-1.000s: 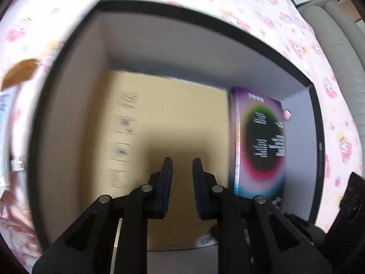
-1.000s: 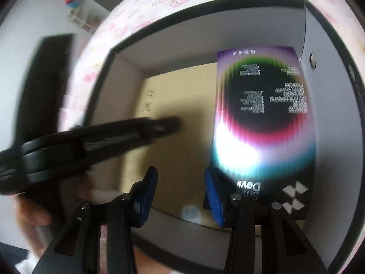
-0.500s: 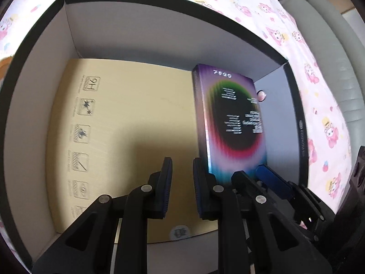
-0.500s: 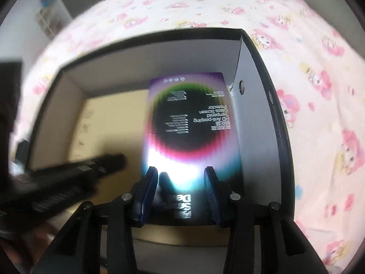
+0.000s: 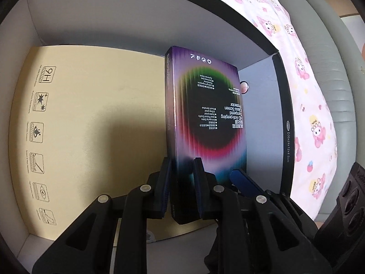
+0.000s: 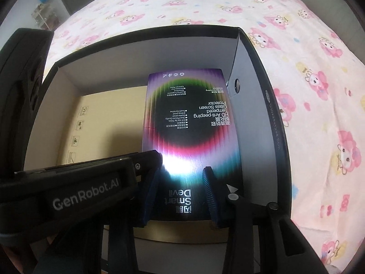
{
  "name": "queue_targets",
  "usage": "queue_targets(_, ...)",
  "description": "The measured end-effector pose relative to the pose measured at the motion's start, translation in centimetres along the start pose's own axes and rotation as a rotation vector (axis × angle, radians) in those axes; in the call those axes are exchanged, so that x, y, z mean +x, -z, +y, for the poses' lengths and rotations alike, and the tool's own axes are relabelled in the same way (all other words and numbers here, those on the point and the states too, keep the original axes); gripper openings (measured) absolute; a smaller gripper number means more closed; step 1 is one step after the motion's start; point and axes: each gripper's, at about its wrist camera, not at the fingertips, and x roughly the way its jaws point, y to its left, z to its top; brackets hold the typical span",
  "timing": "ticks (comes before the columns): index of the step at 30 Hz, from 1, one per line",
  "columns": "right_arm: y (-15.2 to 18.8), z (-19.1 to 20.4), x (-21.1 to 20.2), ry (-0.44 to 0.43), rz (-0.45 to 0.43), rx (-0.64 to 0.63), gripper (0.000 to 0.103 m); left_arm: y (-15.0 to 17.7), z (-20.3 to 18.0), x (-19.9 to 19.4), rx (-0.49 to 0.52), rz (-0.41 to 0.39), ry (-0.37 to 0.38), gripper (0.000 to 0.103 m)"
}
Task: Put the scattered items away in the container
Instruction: 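Stand the purple box upright against the box wall with the right gripper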
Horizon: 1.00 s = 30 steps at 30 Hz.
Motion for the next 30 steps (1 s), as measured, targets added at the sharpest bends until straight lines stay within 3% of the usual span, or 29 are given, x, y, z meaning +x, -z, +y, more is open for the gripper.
queue_targets(2, 0.0, -0.3, -0.3, -0.012, -0.004, 0.008, 0.035, -0.1, 1.3, -0.9, -0.014, -0.004, 0.05, 0.018)
queue_targets(3, 0.0, -0.4, -0.5, -0.021, -0.009, 0.013, 0.035, -0.1, 2.0, -1.6, -0.02, -0.023, 0.068, 0.024)
queue_targets(4, 0.1, -0.6, -0.7, -0.029, -0.016, 0.021, 0.036, 0.0, 2.6, -2.5, -0.02, -0.056, 0.069, 0.029)
queue_targets(7, 0.2, -1.2, -1.3, -0.04, -0.031, 0.042, 0.036, 0.5, 3.7, -4.1, -0.006, -0.106, 0.016, 0.03)
queue_targets(17, 0.7, -1.8, -1.5, 0.02, 0.005, 0.015, 0.035, -1.0, 5.4, -3.3, -0.037, 0.022, -0.028, 0.029)
queue_targets(23, 1.0, -2.5, -2.1, 0.081, -0.01, 0.008, 0.028, -2.7, 7.3, -3.5, -0.047, 0.097, 0.05, 0.028)
queue_targets(27, 1.6, -1.3, -3.6, 0.228, -0.08, -0.097, 0.03, -3.4, 7.9, -4.2, -0.021, 0.101, 0.056, 0.036)
queue_targets(30, 1.7, -2.4, -3.9, 0.231, -0.079, -0.068, 0.03, -3.6, 8.4, -4.7, 0.012, 0.103, 0.044, 0.04)
